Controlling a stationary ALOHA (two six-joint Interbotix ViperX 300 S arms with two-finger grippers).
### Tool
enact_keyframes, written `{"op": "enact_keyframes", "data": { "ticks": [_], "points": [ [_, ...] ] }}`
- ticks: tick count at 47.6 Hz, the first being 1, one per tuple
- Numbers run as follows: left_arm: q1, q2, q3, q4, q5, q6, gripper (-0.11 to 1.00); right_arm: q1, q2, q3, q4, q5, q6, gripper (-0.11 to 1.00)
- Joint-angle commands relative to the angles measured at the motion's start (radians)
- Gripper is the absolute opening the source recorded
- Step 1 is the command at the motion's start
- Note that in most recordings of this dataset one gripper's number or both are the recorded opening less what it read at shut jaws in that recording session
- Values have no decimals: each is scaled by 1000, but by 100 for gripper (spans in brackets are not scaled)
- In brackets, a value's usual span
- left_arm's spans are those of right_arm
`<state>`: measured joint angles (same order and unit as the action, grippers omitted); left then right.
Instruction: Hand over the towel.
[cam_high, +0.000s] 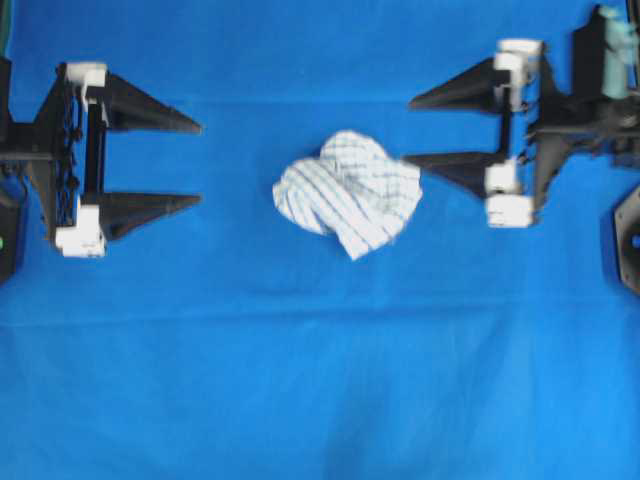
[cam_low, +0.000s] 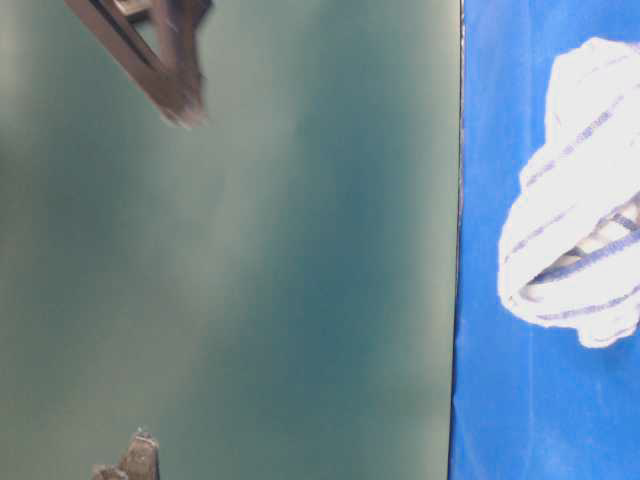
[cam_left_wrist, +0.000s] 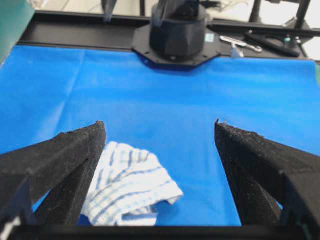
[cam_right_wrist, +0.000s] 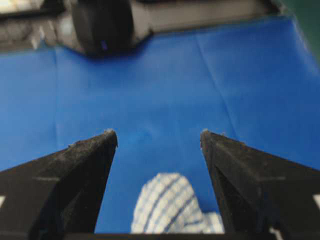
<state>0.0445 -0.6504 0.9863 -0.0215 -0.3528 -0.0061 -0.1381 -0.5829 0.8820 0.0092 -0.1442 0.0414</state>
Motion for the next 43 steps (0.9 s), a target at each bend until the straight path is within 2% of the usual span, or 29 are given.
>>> {"op": "enact_keyframes", "data": {
  "ticks": [1, 10, 29, 35, 43],
  "points": [
    [2, -5, -12, -2, -9, 0, 91, 3, -58, 17, -6, -28, -2, 71],
    [8, -5, -9, -2, -9, 0, 91, 3, -107, 84, -6, -81, -2, 71],
    [21, -8, -6, -2, -2, 2, 91, 3, -95, 86, -6, -91, -2, 70],
    [23, -51, 6, -2, 12, 5, 91, 3, -156, 92, -6, -32, 3, 69],
    [25, -210, 55, -2, 106, 12, 91, 3, -302, 109, -3, 98, 6, 68]
  ]
}}
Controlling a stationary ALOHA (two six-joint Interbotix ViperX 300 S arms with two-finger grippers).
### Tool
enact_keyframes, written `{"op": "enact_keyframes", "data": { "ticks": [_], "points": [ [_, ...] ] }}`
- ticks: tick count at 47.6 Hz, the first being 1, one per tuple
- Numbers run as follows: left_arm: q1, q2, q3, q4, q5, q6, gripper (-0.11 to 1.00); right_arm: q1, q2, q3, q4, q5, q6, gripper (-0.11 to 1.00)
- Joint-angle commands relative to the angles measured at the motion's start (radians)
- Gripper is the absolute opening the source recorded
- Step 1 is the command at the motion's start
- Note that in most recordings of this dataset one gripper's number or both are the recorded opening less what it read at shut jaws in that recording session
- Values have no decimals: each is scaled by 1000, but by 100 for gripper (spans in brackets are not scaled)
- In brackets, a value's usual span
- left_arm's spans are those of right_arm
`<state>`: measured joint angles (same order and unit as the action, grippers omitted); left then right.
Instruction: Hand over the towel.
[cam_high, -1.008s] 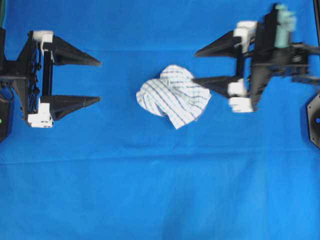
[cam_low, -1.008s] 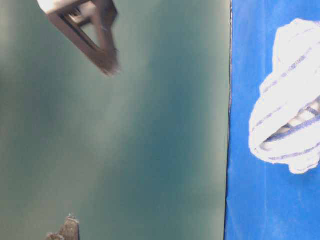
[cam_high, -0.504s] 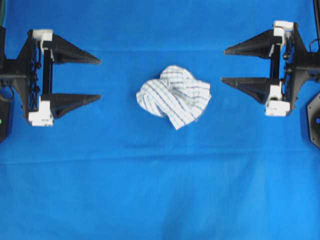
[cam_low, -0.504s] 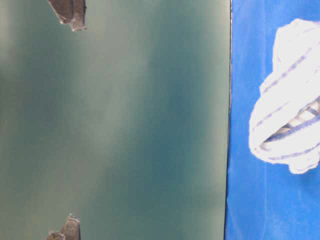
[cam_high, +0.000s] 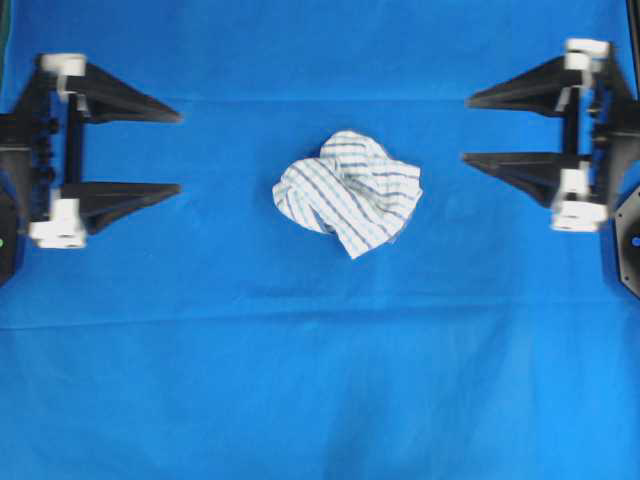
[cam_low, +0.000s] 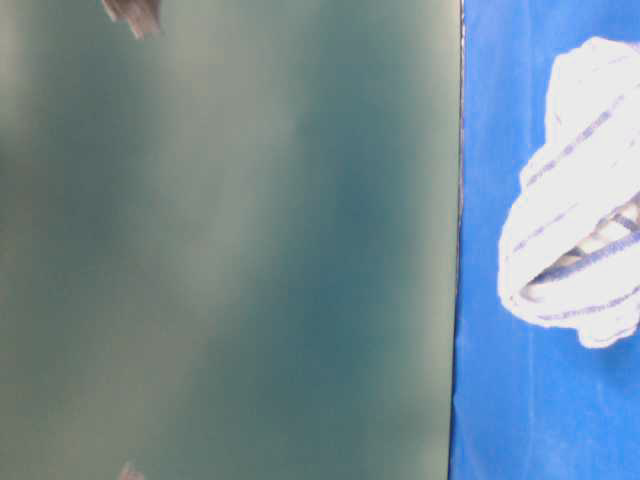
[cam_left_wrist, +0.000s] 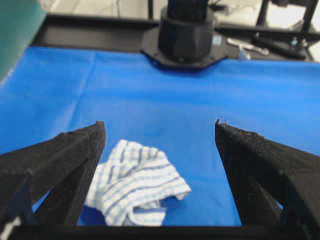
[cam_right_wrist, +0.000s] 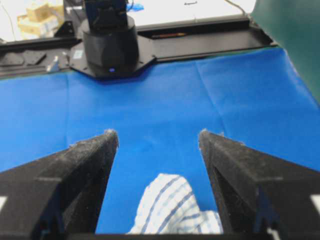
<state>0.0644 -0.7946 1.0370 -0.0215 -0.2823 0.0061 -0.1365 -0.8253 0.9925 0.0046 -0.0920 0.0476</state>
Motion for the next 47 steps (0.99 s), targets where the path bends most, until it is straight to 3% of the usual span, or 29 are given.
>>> {"op": "enact_keyframes", "data": {
  "ticks": [1, 11, 23, 31, 47],
  "points": [
    [3, -87, 12, -2, 54, 0, 91, 2, -83, 3, 2, 61, 2, 68],
    [5, -351, 138, -2, 186, 6, 91, 2, -308, 109, -2, 169, 0, 68],
    [12, -597, 301, -2, 308, 6, 90, 2, -477, 311, -15, 166, -5, 68],
    [17, -653, 374, -2, 324, 3, 90, 2, -492, 394, -3, 106, 2, 68],
    [17, -653, 374, -2, 322, 6, 90, 2, -479, 397, -3, 98, 2, 68]
  ]
}}
